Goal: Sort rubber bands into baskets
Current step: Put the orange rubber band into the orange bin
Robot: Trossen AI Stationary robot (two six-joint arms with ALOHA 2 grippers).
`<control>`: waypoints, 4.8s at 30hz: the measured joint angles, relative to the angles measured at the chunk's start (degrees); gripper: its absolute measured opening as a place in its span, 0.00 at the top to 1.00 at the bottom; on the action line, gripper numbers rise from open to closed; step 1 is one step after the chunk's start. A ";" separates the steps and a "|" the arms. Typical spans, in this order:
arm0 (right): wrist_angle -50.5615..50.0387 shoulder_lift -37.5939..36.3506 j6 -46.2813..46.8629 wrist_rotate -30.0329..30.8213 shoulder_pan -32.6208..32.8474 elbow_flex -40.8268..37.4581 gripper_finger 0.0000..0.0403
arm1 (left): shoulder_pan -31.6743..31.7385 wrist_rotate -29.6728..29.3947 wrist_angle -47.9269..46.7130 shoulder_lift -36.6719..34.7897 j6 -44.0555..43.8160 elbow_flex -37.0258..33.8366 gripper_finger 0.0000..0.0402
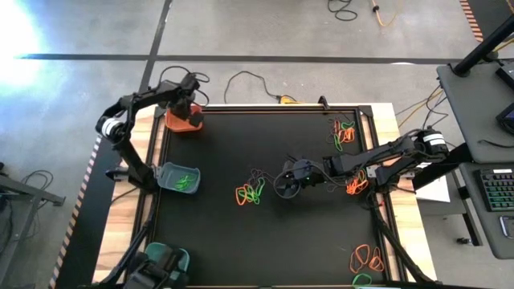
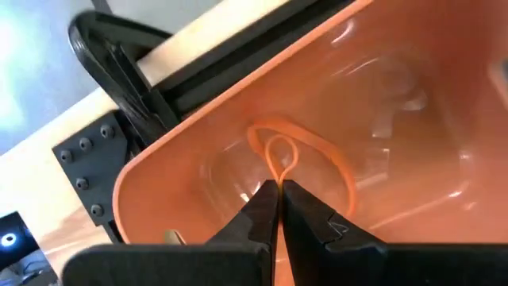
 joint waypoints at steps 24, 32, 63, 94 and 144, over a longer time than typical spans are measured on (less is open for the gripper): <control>-0.04 0.00 1.58 0.12 1.48 -0.01 0.43 | -0.24 -0.14 3.55 3.67 0.98 -0.67 0.74; -0.02 0.00 3.00 0.12 1.52 0.00 0.43 | -3.30 1.94 -3.20 -5.76 2.45 -0.95 0.62; 3.31 0.00 1.80 3.18 1.38 -0.02 0.43 | -73.81 3.62 41.98 -30.90 -19.84 -36.12 0.61; 3.29 0.00 4.46 1.17 1.40 -0.02 0.43 | -78.03 0.71 50.06 0.16 -14.80 -22.88 0.85; 4.38 7.17 14.57 1.02 2.27 -0.04 0.43 | -4.65 -2.46 11.93 -5.01 1.05 -8.47 1.00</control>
